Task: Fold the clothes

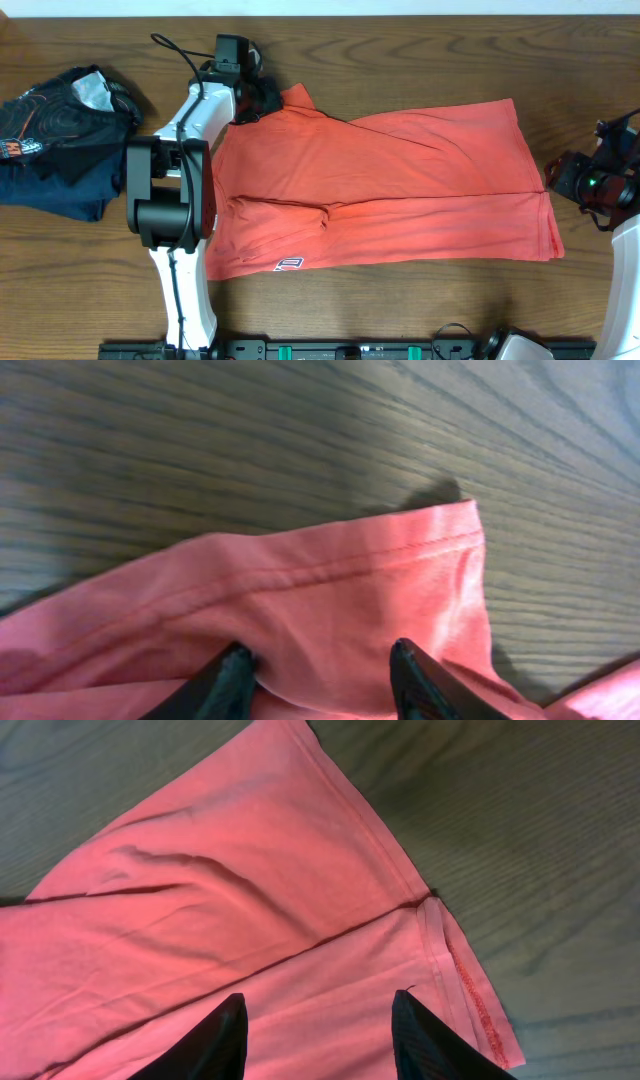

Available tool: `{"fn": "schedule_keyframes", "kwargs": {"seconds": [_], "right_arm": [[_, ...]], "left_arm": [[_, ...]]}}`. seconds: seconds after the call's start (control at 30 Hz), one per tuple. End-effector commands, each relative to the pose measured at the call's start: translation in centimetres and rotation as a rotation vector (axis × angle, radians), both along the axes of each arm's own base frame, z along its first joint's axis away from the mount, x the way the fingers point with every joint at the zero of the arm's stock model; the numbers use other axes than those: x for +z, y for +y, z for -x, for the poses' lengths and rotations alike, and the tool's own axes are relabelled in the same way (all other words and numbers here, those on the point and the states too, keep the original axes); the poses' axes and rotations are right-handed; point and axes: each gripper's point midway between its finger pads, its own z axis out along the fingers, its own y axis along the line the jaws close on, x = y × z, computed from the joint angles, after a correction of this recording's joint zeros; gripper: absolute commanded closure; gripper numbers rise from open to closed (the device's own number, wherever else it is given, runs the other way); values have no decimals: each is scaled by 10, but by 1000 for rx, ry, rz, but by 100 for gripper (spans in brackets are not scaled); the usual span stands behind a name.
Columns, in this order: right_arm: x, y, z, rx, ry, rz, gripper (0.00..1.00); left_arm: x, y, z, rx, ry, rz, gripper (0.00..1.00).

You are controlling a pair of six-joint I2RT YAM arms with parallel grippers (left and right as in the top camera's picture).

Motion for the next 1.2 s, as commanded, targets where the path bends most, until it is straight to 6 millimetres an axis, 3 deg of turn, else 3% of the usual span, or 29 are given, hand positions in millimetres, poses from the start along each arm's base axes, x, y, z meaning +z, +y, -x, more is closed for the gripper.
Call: {"fn": "schedule_keyframes", "kwargs": {"seconds": [0.0, 0.23, 0.47, 0.7, 0.8, 0.93, 1.17], "right_arm": [[1, -3, 0, 4, 2, 12, 55], [1, -4, 0, 8, 4, 20, 55], [1, -6, 1, 7, 7, 29, 55], [0, -7, -1, 4, 8, 32, 64], [-13, -7, 0, 5, 51, 10, 64], [-43, -9, -4, 8, 141, -35, 58], [-87, -1, -29, 63, 192, -103, 57]], "left_arm": [[0, -7, -3, -8, -6, -6, 56], [-3, -5, 3, -5, 24, -13, 57], [-1, -6, -2, -5, 1, -10, 89], [15, -7, -6, -9, -39, -6, 94], [30, -6, -3, -12, -49, -6, 94], [48, -5, 4, -18, -49, -10, 94], [47, -5, 7, -43, -47, -25, 94]]}}
